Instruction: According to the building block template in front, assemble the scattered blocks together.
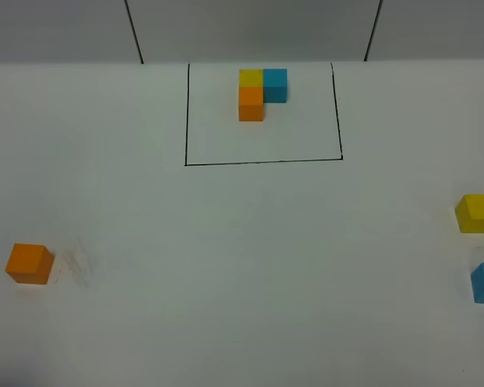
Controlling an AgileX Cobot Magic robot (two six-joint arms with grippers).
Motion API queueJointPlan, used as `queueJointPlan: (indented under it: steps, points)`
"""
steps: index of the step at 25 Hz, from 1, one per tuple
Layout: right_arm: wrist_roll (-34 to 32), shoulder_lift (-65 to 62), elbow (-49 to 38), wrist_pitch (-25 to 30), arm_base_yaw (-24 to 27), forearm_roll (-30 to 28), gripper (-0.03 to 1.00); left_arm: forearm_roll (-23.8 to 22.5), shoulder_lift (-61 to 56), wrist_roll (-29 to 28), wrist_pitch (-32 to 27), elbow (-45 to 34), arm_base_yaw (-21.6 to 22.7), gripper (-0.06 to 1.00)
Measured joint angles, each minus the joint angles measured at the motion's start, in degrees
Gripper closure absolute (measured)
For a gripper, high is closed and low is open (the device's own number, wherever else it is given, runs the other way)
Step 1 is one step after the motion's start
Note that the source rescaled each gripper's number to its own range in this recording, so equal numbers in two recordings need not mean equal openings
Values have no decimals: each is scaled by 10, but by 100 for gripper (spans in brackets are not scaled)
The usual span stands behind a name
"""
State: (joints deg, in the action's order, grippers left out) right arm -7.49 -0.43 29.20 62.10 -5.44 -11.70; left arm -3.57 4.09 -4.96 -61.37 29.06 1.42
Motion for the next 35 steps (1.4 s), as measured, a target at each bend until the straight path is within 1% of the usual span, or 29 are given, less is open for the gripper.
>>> queueJointPlan:
  steps: [28, 30, 32, 35]
  points:
    - [0, 0, 0, 0, 0, 0, 97, 0, 0, 0, 0, 0, 0, 93]
    - [0, 0, 0, 0, 0, 0, 97, -1, 0, 0, 0, 0, 0, 89]
    - [0, 0, 0, 0, 0, 0, 97, -2, 0, 0, 0, 0, 0, 81]
    - [0, 0, 0, 0, 0, 0, 97, -2, 0, 0, 0, 0, 0, 61]
